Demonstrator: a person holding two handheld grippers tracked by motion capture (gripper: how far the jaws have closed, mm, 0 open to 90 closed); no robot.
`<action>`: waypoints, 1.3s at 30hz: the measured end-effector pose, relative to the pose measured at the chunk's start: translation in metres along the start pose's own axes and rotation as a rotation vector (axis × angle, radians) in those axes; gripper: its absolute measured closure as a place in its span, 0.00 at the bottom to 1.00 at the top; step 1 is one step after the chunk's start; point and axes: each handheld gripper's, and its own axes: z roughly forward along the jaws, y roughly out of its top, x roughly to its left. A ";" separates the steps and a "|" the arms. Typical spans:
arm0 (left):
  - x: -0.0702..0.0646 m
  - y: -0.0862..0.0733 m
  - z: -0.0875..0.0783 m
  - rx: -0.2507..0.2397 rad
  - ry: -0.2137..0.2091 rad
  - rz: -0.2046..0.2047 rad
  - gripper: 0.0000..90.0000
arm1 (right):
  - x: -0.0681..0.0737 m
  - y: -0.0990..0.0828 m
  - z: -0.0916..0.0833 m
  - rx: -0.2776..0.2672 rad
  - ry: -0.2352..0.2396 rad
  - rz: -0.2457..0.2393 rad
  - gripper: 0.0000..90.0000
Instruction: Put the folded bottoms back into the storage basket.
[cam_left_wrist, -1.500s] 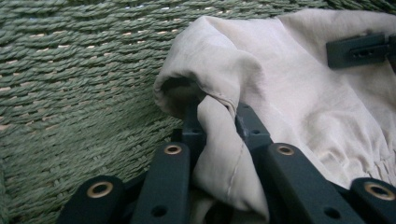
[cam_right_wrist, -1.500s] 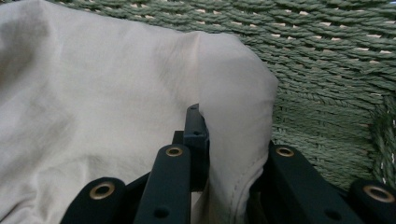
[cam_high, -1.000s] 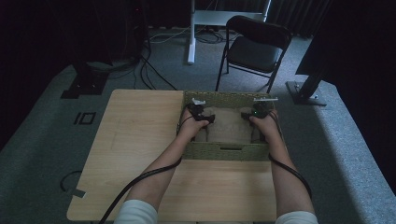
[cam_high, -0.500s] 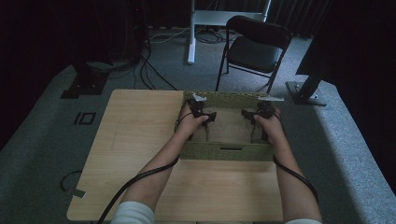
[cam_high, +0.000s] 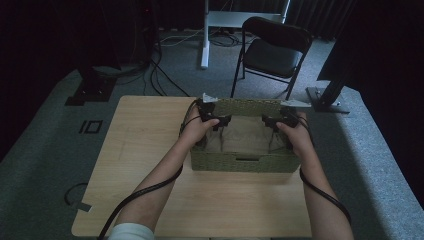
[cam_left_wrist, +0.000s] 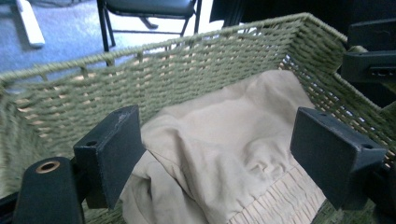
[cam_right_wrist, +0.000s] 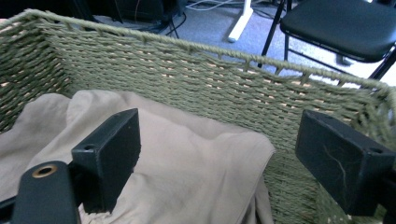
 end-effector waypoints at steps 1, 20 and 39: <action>-0.002 0.001 -0.006 -0.010 -0.008 -0.001 0.19 | 0.001 0.000 -0.003 0.003 0.000 -0.008 0.15; -0.012 0.000 -0.051 -0.037 -0.015 0.062 0.18 | 0.000 -0.006 -0.041 -0.029 -0.055 -0.015 0.15; -0.033 -0.031 -0.089 -0.054 -0.062 0.109 0.18 | 0.000 -0.040 -0.091 -0.093 -0.113 0.009 0.14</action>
